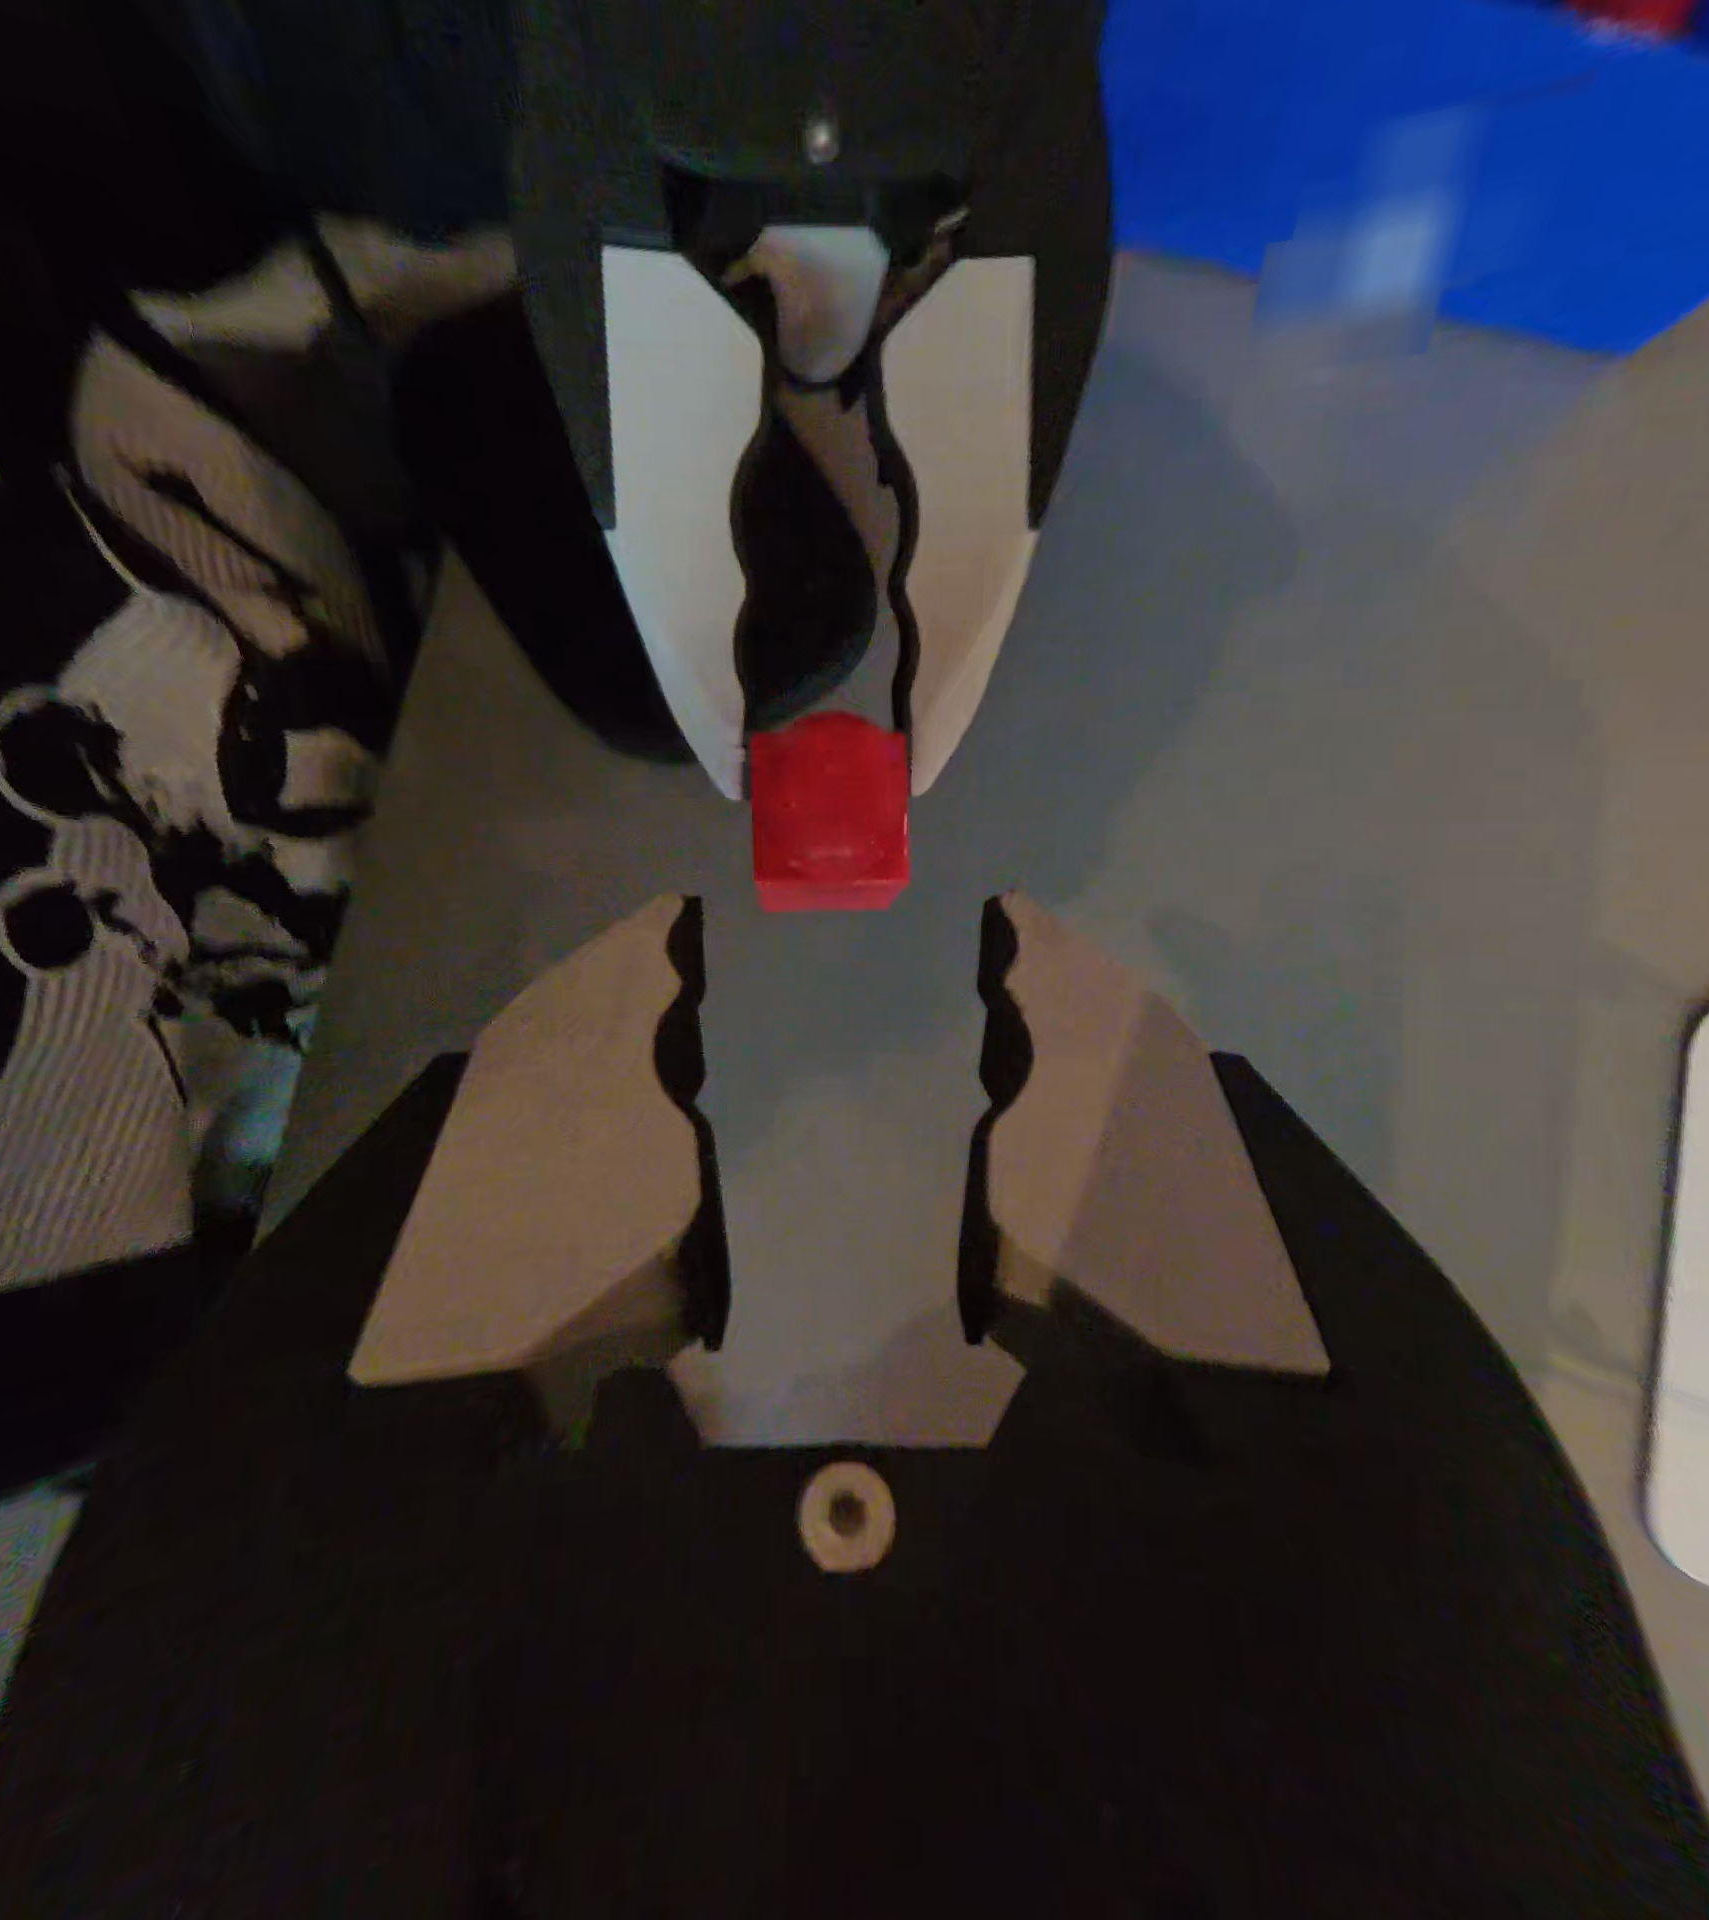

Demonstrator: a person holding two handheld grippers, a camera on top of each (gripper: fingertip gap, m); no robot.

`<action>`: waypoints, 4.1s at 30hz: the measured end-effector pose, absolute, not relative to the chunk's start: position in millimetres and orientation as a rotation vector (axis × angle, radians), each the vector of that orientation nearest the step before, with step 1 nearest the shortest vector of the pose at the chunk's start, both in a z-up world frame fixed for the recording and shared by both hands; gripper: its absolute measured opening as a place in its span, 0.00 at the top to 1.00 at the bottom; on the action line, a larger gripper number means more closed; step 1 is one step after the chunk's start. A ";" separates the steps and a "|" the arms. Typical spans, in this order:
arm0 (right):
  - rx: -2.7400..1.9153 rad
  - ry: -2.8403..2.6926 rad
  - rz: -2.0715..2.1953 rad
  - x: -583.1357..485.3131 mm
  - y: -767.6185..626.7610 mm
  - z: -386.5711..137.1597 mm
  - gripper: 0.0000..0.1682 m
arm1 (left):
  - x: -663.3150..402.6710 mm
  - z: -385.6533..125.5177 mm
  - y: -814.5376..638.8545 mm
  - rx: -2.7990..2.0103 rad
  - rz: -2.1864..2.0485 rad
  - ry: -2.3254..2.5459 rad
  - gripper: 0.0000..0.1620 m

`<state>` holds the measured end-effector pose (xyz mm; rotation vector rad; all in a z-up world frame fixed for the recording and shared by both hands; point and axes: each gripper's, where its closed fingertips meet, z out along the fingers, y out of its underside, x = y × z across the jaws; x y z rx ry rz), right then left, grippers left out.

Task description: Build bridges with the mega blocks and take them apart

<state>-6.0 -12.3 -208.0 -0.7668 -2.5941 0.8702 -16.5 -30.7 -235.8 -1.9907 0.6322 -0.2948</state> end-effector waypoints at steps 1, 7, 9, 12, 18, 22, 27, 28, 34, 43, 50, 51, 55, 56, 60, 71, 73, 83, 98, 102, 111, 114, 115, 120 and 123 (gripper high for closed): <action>-0.747 -2.641 0.790 -5.9 -15.1 -209.9 0.70 | -16.0 -240.6 -29.7 -2.018 -0.275 0.650 0.79; -0.700 -2.757 0.514 -11.7 -22.9 -225.0 0.73 | -11.2 -250.2 -26.4 -2.062 -0.247 0.701 0.79; -0.701 -2.760 0.500 -13.7 -24.1 -227.6 0.75 | -11.7 -251.4 -26.5 -2.066 -0.242 0.704 0.79; -0.694 -2.766 0.480 -14.9 -24.6 -230.6 0.76 | -11.5 -252.1 -27.4 -2.065 -0.251 0.709 0.79; -0.643 -2.776 0.444 -15.0 -27.9 -233.1 0.83 | -14.8 -251.8 -26.6 -2.050 -0.251 0.703 0.79; -0.700 -2.760 0.412 -20.6 -21.5 -235.1 0.83 | -22.6 -252.3 -23.6 -1.965 -0.234 0.666 0.70; -0.790 -2.770 0.349 -29.2 -6.9 -252.3 0.83 | -41.8 -266.4 -30.7 -1.901 -0.298 0.528 0.63; -0.808 -2.781 0.327 -30.1 -3.9 -257.9 0.83 | -45.2 -268.6 -31.9 -1.879 -0.314 0.501 0.63; -0.912 -2.823 0.208 -32.4 9.9 -289.2 0.83 | -60.0 -272.8 -36.7 -1.785 -0.364 0.423 0.61; -1.017 -2.813 0.223 -35.4 13.1 -310.2 0.83 | -58.9 -275.7 -37.7 -1.777 -0.355 0.445 0.62; -0.993 -2.826 0.252 -35.8 11.5 -313.5 0.83 | -60.7 -279.9 -37.6 -1.795 -0.350 0.442 0.62; -0.986 -2.827 0.256 -36.0 11.3 -313.6 0.83 | -60.2 -281.0 -37.7 -1.799 -0.348 0.448 0.62; -0.962 -2.833 0.269 -36.3 10.9 -313.8 0.83 | -60.1 -281.2 -37.8 -1.798 -0.349 0.451 0.62; -0.959 -2.835 0.270 -36.4 10.9 -313.9 0.83 | -60.4 -281.1 -37.6 -1.798 -0.351 0.448 0.62; -0.928 -2.844 0.273 -36.1 11.0 -314.0 0.83 | -60.8 -280.9 -37.6 -1.797 -0.353 0.443 0.62; -0.880 -2.854 0.293 -35.0 9.6 -307.6 0.74 | -61.2 -280.8 -37.3 -1.795 -0.343 0.440 0.62; -0.892 -2.807 0.361 -35.7 7.7 -294.3 0.72 | -61.6 -278.3 -38.3 -1.792 -0.343 0.432 0.62; -1.038 -2.434 0.659 -7.6 30.0 -233.6 0.70 | -97.0 -207.4 -73.0 -1.783 -0.226 0.361 0.64; -1.203 -2.165 0.790 14.0 66.6 -230.4 0.70 | -418.7 -230.8 -154.2 -2.539 0.767 0.448 0.64; -1.208 -2.147 0.809 11.5 72.6 -231.1 0.70 | -460.1 -270.7 -154.0 -2.713 0.716 0.479 0.65; -1.226 -2.095 0.868 8.8 88.4 -233.9 0.71 | -523.4 -309.5 -160.2 -2.995 0.760 0.556 0.66; -1.239 -2.082 0.883 8.8 91.7 -235.8 0.71 | -533.1 -314.3 -157.4 -3.011 0.721 0.528 0.66; -1.240 -2.081 0.881 8.9 92.4 -236.6 0.71 | -534.9 -315.9 -156.9 -3.018 0.702 0.520 0.67; -1.238 -2.074 0.871 8.6 93.9 -236.7 0.71 | -538.2 -326.7 -156.7 -3.085 0.628 0.506 0.67; -1.236 -2.062 0.868 8.8 95.2 -234.2 0.71 | -537.8 -331.5 -158.0 -3.108 0.608 0.499 0.66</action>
